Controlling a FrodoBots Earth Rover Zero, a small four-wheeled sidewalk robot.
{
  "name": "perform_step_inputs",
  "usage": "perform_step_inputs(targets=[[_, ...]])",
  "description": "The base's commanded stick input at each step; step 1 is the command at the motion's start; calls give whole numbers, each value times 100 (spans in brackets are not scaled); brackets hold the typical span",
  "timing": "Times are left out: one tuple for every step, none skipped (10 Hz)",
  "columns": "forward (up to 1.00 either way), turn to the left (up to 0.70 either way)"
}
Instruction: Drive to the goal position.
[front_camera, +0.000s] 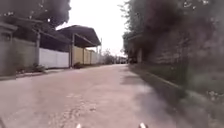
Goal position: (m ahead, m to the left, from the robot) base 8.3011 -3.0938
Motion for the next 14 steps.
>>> perform_step_inputs(targets=[[85, 0], [85, 0], [85, 0], [85, 0], [85, 0], [85, 0], [85, 0], [85, 0], [85, 0], [85, 0], [85, 0], [85, 0], [85, 0], [85, 0]])
